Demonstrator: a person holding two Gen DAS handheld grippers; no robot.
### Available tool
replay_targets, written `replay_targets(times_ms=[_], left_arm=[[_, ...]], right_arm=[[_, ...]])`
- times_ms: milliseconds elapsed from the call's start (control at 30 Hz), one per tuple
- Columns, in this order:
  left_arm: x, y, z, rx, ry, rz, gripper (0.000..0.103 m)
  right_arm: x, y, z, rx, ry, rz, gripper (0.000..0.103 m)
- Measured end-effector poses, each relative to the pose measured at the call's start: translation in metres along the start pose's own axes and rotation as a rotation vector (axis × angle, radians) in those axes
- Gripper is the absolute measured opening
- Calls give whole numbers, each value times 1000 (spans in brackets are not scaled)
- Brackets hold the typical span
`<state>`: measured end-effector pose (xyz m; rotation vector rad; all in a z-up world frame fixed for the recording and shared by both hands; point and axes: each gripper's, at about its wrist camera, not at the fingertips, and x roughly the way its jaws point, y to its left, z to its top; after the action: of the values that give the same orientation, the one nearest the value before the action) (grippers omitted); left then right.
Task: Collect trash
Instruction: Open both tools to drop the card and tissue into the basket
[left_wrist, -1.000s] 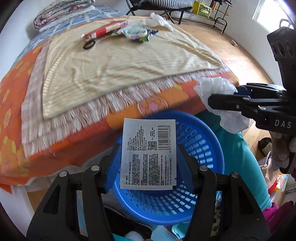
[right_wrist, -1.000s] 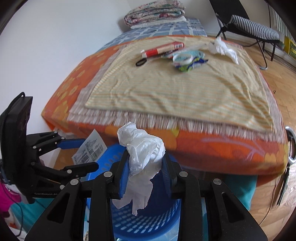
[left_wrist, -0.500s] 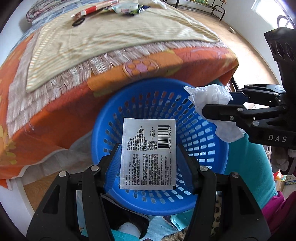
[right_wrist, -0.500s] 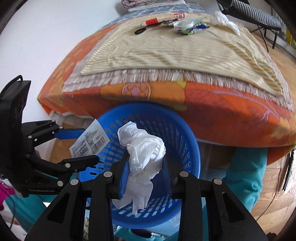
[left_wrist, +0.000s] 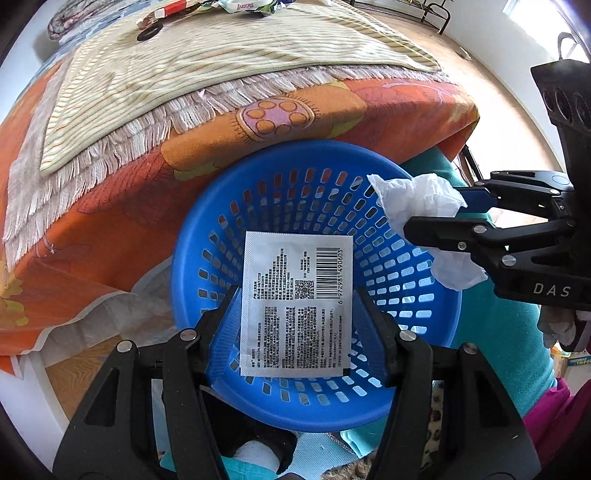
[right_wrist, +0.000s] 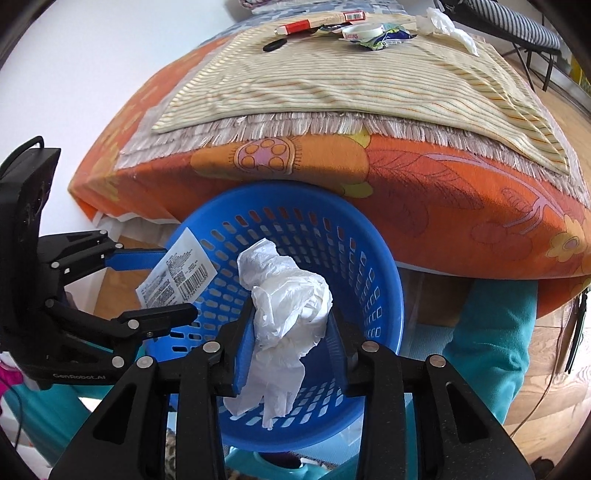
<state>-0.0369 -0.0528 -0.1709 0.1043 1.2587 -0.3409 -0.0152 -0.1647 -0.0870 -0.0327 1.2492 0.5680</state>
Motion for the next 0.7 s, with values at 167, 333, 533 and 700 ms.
replay_targets(times_ms=[167,333,533,700], left_arm=[[0,1,1,-4,-4,-5,73],[-1,1,2,-1,-5,5,76],[3,2,2,-4,11,12,76],[3,2,3,-1,8,16,76]], right_arm=[[0,0,1,-1,-1,-2,52],[1,0,2,1,1,-8,52],[-1,-3,4,6,-5,-13,61],[-2,-4,7,8,-12,-27,63]])
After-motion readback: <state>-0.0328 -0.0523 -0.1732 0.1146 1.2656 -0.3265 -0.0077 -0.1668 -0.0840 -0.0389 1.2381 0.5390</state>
